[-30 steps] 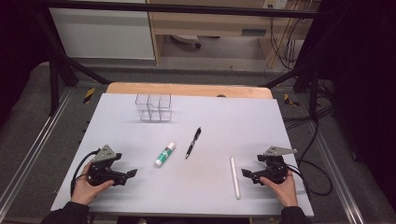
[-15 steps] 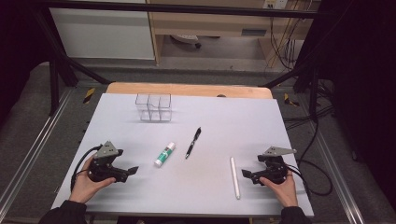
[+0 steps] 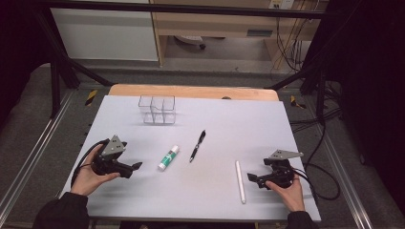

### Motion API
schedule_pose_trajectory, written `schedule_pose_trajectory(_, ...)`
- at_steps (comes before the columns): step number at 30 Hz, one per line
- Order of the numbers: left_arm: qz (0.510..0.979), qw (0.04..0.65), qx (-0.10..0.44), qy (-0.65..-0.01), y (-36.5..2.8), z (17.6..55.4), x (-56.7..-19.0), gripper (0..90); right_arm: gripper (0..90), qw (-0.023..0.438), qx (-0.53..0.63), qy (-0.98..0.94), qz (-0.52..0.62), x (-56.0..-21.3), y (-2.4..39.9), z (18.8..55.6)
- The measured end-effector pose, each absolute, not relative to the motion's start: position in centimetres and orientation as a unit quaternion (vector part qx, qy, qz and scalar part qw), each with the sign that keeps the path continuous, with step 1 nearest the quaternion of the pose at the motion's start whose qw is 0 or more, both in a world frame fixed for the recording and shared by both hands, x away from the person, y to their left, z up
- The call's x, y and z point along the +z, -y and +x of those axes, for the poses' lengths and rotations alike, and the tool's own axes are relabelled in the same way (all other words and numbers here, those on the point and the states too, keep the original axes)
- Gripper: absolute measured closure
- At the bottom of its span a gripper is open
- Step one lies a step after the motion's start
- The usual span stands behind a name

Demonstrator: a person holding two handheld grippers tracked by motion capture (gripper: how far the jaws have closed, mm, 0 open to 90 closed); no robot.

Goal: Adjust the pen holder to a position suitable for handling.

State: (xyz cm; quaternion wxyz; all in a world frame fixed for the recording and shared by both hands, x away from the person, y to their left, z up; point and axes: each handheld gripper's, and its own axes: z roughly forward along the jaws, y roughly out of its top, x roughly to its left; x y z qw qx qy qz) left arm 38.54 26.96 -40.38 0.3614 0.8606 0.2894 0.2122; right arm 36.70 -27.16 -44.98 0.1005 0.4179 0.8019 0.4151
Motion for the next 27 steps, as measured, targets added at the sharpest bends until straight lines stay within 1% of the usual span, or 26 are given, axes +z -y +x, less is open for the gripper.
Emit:
schedule_pose_trajectory(13, 0.882, 0.316, 0.265, -0.229, -25.4, 40.7, -39.5, 6.2, 0.7, 0.101, 0.414, -0.803, 0.416, -45.0, 27.1, 36.7)
schedule_pose_trajectory(22, 0.888, 0.299, 0.286, -0.202, -24.2, 42.0, -39.2, 6.3, 0.7, 0.101, 0.411, -0.805, 0.416, -45.1, 27.1, 36.7)
schedule_pose_trajectory(27, 0.894, 0.278, 0.301, -0.181, -23.4, 42.7, -39.1, 6.5, 0.7, 0.100, 0.410, -0.805, 0.417, -45.1, 27.1, 36.7)
